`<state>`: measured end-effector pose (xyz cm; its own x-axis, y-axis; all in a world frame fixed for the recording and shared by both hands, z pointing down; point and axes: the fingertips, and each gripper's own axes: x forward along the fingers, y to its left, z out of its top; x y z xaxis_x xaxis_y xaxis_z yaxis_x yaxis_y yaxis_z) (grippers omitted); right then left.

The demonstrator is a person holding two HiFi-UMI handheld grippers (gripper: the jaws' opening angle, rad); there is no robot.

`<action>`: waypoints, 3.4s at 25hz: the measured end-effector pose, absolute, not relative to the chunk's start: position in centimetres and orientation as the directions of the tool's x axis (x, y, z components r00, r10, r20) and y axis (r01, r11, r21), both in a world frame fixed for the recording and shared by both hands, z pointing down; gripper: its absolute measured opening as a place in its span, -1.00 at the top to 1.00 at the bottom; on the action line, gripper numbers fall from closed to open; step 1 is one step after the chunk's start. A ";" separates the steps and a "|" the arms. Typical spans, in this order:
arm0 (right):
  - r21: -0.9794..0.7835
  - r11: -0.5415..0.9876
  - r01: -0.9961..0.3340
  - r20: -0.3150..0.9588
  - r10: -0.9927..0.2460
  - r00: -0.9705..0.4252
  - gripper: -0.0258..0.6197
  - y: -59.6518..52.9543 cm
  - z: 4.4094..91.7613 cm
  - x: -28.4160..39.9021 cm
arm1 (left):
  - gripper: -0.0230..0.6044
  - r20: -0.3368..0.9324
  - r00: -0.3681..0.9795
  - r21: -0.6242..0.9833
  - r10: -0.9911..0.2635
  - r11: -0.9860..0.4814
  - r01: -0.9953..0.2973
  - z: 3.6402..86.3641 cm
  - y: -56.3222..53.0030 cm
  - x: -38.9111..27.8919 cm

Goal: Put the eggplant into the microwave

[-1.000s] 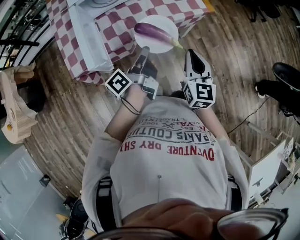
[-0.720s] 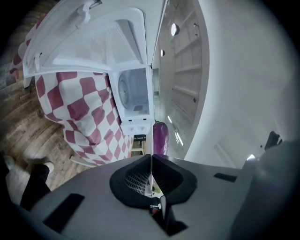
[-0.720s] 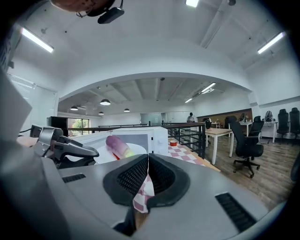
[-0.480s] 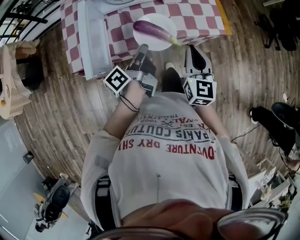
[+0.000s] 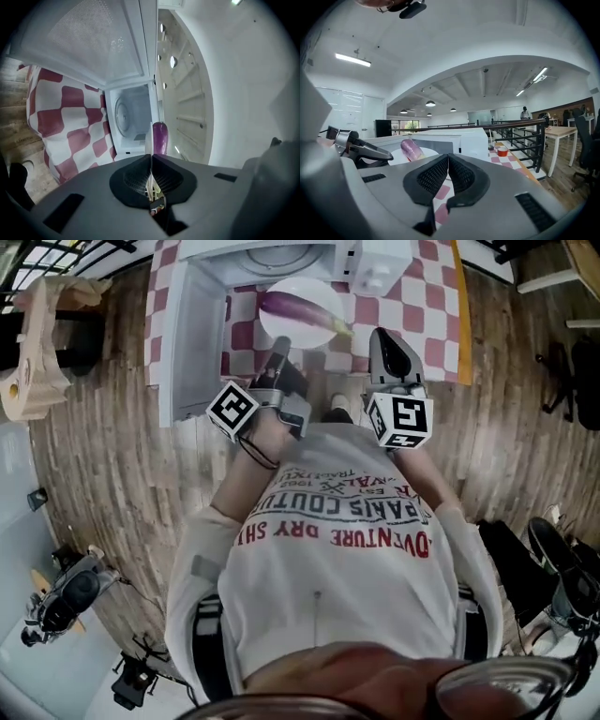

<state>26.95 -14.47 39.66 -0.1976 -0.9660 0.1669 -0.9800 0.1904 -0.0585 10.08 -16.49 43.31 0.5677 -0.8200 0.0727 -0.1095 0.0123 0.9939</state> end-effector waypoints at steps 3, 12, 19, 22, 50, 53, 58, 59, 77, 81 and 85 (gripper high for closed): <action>-0.066 0.241 -0.968 0.187 -0.950 -0.249 0.84 -17.0 40.9 27.9 | 0.83 0.070 0.514 0.995 -0.855 0.024 -0.096 43.7 -17.8 10.7; -0.093 0.342 -0.935 0.235 -0.905 -0.355 0.84 -21.9 43.3 26.9 | 0.83 0.083 0.410 0.996 -0.908 0.066 -0.055 45.0 -20.7 10.0; -0.074 0.365 -0.928 0.283 -0.884 -0.371 0.84 -24.9 44.5 24.6 | 0.83 0.115 0.375 0.993 -0.920 0.105 -0.048 46.7 -24.0 8.0; -0.086 0.344 -0.935 0.306 -0.884 -0.353 0.84 -26.4 45.6 24.1 | 0.83 0.131 0.376 0.991 -0.917 0.121 -0.049 47.9 -25.9 7.4; -0.078 0.340 -0.937 0.420 -0.842 -0.340 0.84 -34.3 52.0 20.1 | 0.83 0.298 0.347 0.954 -0.889 0.292 -0.073 56.6 -38.8 5.4; -0.087 0.336 -0.938 0.431 -0.836 -0.340 0.84 -34.2 52.5 20.2 | 0.83 0.317 0.348 0.948 -0.882 0.306 -0.087 57.1 -39.2 5.5; -0.096 0.330 -0.939 0.441 -0.832 -0.337 0.83 -34.3 53.1 20.6 | 0.83 0.337 0.347 0.941 -0.875 0.318 -0.114 57.6 -39.9 5.6; -0.096 0.329 -0.939 0.442 -0.831 -0.337 0.84 -34.3 53.1 20.7 | 0.83 0.338 0.349 0.941 -0.874 0.318 -0.116 57.7 -39.9 5.6; -0.139 0.351 -0.926 0.472 -0.799 -0.373 0.84 -33.7 54.1 20.2 | 0.82 0.398 0.391 0.916 -0.830 0.339 -0.213 58.9 -40.0 7.0; -0.138 0.352 -0.926 0.474 -0.797 -0.374 0.84 -33.7 54.2 20.5 | 0.82 0.397 0.382 0.916 -0.835 0.330 -0.230 58.6 -40.1 7.1; -0.172 0.354 -0.919 0.487 -0.780 -0.392 0.84 -33.4 54.4 20.6 | 0.43 0.333 0.385 0.941 -0.861 0.279 -0.192 57.2 -40.6 7.4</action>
